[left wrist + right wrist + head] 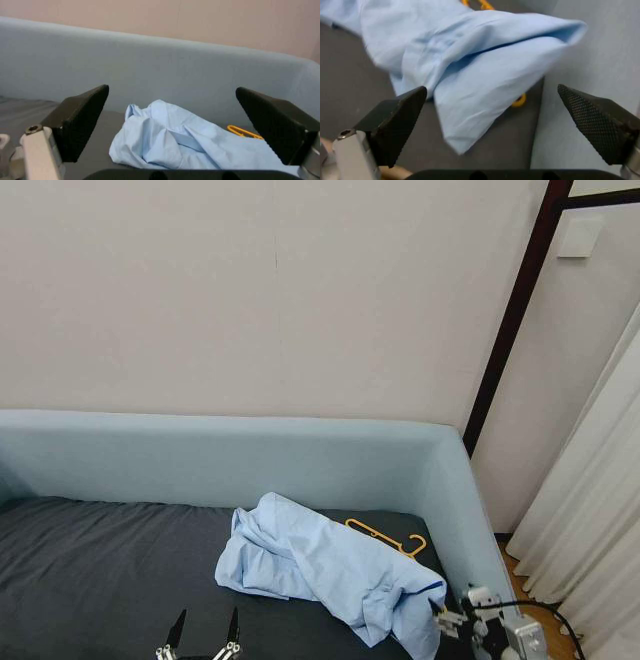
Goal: Pick up the clothes from the sofa and hang them on the clothes hanger.
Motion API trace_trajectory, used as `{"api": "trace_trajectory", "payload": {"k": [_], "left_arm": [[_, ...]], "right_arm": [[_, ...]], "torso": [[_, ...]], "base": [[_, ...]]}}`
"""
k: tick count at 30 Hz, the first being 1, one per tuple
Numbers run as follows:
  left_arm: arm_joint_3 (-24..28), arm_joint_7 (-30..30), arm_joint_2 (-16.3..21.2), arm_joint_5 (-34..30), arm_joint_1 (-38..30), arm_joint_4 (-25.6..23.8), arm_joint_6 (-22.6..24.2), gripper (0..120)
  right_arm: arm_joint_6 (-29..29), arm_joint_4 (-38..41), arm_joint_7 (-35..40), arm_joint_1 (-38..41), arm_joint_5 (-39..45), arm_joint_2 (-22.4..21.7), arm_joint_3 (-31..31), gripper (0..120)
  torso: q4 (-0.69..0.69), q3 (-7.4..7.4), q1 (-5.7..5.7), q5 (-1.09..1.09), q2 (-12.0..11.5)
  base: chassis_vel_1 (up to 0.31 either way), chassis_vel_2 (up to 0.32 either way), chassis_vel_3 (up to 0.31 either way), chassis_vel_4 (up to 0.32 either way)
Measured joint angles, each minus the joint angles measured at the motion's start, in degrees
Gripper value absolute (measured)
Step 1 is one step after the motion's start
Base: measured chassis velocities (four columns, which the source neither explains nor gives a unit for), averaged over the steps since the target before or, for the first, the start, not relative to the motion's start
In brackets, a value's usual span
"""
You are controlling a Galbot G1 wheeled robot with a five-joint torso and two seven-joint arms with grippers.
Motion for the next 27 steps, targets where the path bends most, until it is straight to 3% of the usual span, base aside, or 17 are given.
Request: {"api": "trace_trajectory", "payload": {"k": [7, 12, 17, 23, 27], "left_arm": [[-0.36, 0.01, 0.4, -0.08, 0.18, 0.0, -0.36, 100], [-0.66, 0.17, 0.3, -0.13, 0.78, -0.08, -0.71, 100], [-0.64, 0.44, -0.5, 0.49, 1.51, -0.16, -0.71, 100], [-0.55, 0.75, -1.04, 1.02, 2.04, -0.18, -0.71, 100], [-0.9, 1.24, -1.29, 1.44, 2.82, -0.45, -0.71, 100]], "right_arm": [[2.64, 2.59, -1.31, -0.46, -0.56, 0.5, -1.42, 100], [7.09, -1.14, -1.71, 10.44, 2.46, 1.04, -9.68, 100], [9.24, -12.33, -3.28, 26.38, 3.31, 4.47, -23.82, 100], [9.9, -21.32, -5.72, 34.03, 0.47, 8.94, -33.64, 100], [12.3, -31.78, -8.29, 42.18, -1.83, 14.53, -40.49, 100]], "torso": [[0.0, 0.0, 0.0, -0.02, 0.0], [0.01, 0.01, 0.0, -0.02, 0.0], [0.04, 0.01, 0.01, -0.02, -0.01], [0.0, 0.01, 0.01, -0.02, -0.01], [0.02, 0.01, 0.01, -0.02, -0.01]], "base": [[0.0, 0.0, 0.0, 0.0], [0.0, 0.0, 0.0, 0.0], [0.0, 0.0, 0.0, 0.0], [0.0, 0.0, 0.0, 0.0], [0.0, 0.0, 0.0, 0.0]]}}
